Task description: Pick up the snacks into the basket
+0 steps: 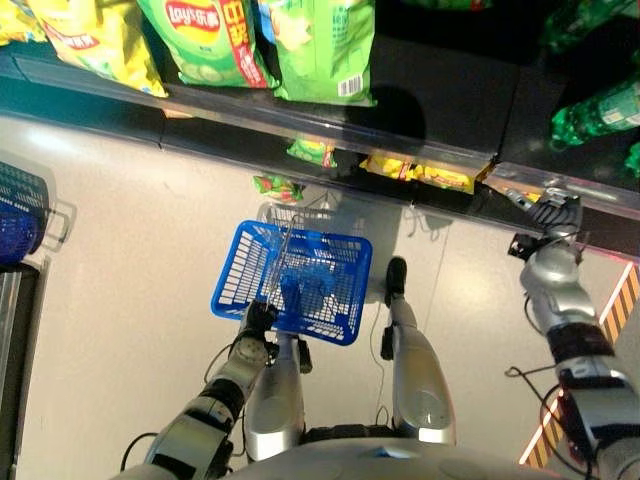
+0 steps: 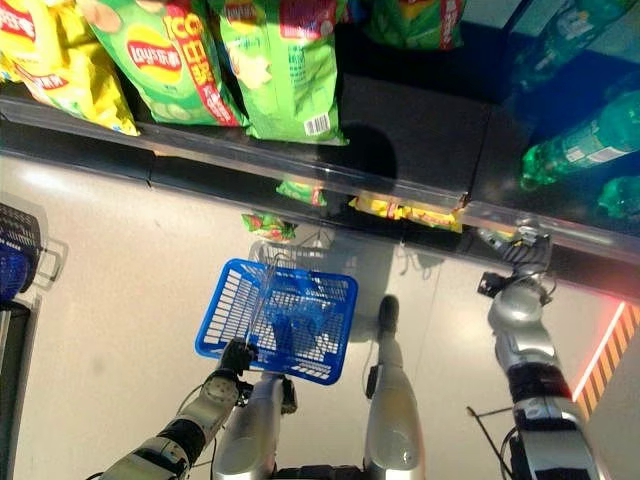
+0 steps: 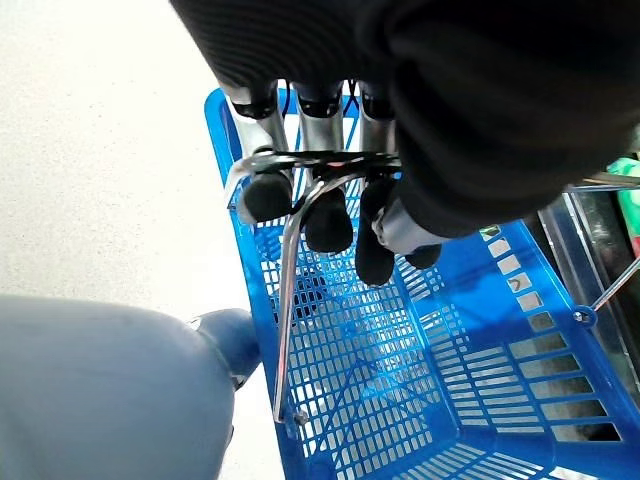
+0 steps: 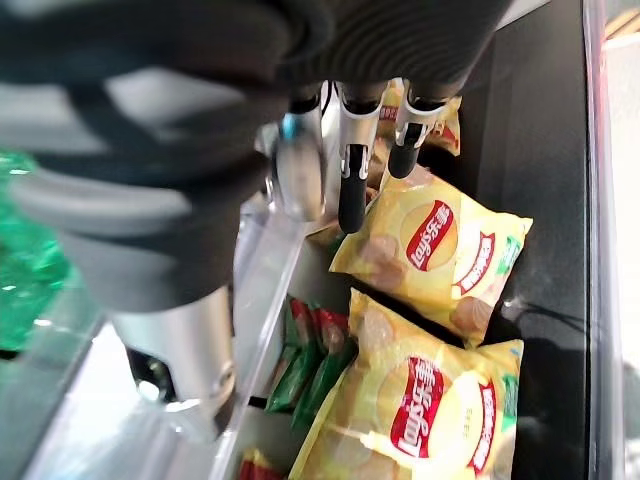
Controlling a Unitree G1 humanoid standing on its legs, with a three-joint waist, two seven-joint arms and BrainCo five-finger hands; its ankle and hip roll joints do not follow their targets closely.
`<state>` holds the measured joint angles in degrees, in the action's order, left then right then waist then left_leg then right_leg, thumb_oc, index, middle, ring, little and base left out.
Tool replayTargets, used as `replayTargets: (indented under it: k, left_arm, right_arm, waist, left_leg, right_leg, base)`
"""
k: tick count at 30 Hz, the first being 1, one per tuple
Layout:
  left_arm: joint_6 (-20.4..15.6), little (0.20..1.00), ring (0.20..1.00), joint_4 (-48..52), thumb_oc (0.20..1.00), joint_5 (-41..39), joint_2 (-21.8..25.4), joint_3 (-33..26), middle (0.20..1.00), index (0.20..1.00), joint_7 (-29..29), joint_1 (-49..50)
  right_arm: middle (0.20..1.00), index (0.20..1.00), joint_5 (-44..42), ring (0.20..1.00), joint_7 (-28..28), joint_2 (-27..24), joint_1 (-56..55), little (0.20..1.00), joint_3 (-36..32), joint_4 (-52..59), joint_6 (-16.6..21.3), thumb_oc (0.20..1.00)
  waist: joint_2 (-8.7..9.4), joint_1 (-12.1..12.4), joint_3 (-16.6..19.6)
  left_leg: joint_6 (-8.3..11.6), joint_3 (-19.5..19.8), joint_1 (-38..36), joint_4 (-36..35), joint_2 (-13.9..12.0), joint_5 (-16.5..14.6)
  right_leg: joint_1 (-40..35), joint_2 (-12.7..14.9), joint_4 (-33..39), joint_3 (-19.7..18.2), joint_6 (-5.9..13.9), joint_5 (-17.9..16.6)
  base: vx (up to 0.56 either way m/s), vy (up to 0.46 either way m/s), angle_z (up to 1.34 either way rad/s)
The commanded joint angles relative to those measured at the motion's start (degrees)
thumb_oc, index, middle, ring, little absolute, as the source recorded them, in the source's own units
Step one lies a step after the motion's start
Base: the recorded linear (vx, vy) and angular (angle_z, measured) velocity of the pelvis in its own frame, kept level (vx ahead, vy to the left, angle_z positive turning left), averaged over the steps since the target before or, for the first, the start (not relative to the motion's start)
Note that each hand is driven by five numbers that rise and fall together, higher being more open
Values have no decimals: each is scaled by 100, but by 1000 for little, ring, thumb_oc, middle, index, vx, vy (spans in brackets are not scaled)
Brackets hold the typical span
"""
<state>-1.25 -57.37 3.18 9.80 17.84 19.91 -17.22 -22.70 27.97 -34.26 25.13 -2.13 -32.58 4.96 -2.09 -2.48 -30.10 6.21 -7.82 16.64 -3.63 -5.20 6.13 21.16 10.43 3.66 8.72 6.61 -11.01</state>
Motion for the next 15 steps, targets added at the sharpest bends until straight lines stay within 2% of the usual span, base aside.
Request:
replayTargets:
  k: [1,3,6,15]
  left_arm:
    - [167,200,200,-186,200,75,247,226,200,200,191,185]
    - [170,200,200,-123,200,-76,258,208,200,200,236,171]
    - [208,200,200,-83,200,-63,255,245,200,200,263,155]
    - [307,200,200,22,200,179,253,178,200,200,245,89]
  right_arm:
    - [1000,1000,-299,1000,88,-717,1096,1000,-119,-75,365,1000]
    - [1000,1000,-602,1000,70,-919,1389,1000,-111,-414,411,1000]
    - [1000,1000,-719,1000,89,-931,1462,1000,-124,-459,436,1000]
    - [1000,1000,-542,1000,66,-243,474,1000,-537,745,593,1000]
  waist:
    - [312,79,31]
    - [313,80,31]
    - [309,60,31]
    - [244,-93,31]
  left_leg:
    - [-142,55,550,441,273,-20]
    - [-149,87,836,596,279,-48]
    - [-145,102,874,554,278,-33]
    - [-121,55,484,222,310,26]
  right_leg:
    - [423,239,-1031,-61,384,388]
    - [621,239,-1070,-47,370,393]
    - [654,214,-1039,-39,369,390]
    - [437,134,-805,-132,354,349]
  base:
    - [0,0,0]
    - [0,0,0]
    - [3,-6,3]
    - [-6,-3,-6]
